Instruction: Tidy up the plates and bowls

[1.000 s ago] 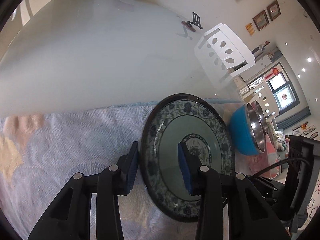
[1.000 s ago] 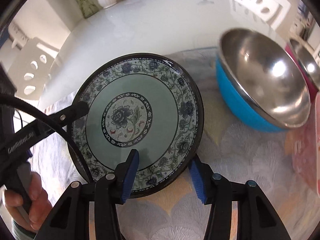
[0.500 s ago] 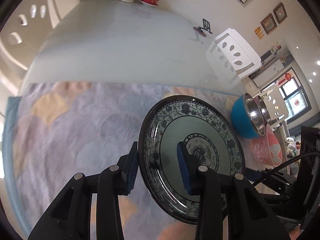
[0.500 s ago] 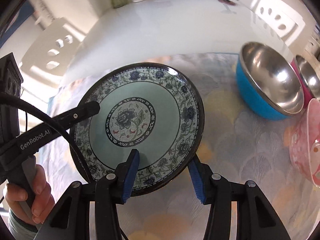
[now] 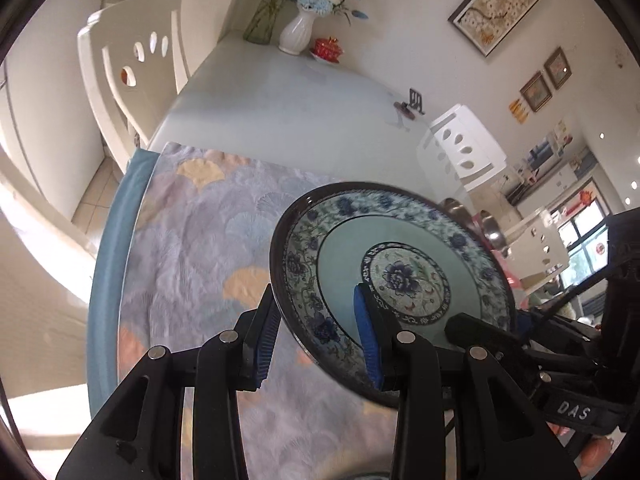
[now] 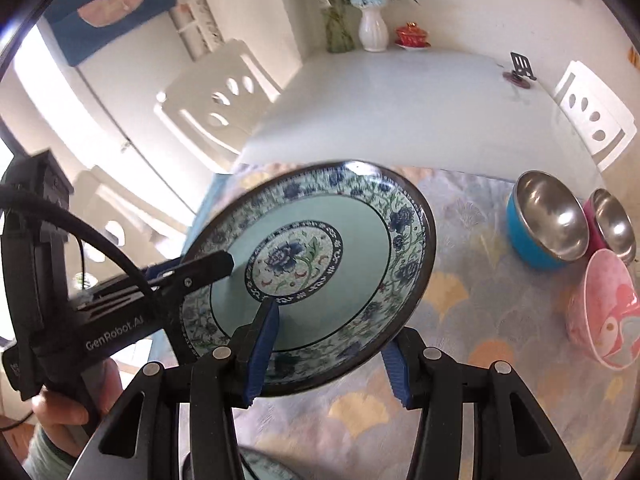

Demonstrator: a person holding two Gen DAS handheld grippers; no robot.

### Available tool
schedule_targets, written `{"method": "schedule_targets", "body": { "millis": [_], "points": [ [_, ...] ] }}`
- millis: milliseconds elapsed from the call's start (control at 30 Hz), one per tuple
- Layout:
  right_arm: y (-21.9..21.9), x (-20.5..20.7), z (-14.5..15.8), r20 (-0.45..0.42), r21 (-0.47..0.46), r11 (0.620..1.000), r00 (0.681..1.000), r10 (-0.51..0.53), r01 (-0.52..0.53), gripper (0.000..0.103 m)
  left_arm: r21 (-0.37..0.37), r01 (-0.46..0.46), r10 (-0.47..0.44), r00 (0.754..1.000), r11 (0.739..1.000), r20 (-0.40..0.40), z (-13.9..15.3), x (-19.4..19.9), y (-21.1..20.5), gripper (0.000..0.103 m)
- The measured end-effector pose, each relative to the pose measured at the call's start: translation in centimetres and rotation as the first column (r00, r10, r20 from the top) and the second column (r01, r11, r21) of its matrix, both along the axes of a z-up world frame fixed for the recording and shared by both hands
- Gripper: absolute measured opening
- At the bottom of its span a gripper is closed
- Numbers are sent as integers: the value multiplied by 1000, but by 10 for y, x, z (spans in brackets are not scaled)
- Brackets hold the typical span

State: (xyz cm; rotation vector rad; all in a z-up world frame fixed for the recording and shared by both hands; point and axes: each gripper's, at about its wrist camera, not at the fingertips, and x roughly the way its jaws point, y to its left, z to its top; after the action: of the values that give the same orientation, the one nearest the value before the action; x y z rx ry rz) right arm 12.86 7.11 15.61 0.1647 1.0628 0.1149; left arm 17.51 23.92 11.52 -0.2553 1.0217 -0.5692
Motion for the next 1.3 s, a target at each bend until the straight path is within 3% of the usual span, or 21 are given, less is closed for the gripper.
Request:
{"method": "schedule_targets", "body": {
  "millis": [400, 633, 933, 1300],
  "points": [
    [4, -72, 18, 89, -4, 997, 993, 74, -74, 47, 14, -65, 62, 988, 998, 142, 39, -96, 10, 33],
    [13, -123, 34, 159, -36, 986, 973, 168, -165, 47, 45, -113, 102, 976, 993, 194, 52, -151, 17, 33],
    [30, -175, 20, 129, -22, 958, 949, 288, -287, 47, 74, -204, 192, 971, 976, 146, 37, -222, 36, 33],
    [44, -215, -45, -1, 6, 920, 920, 393, -392, 47, 160, -263, 261, 965, 951, 32, -18, -280, 43, 33]
  ]
}}
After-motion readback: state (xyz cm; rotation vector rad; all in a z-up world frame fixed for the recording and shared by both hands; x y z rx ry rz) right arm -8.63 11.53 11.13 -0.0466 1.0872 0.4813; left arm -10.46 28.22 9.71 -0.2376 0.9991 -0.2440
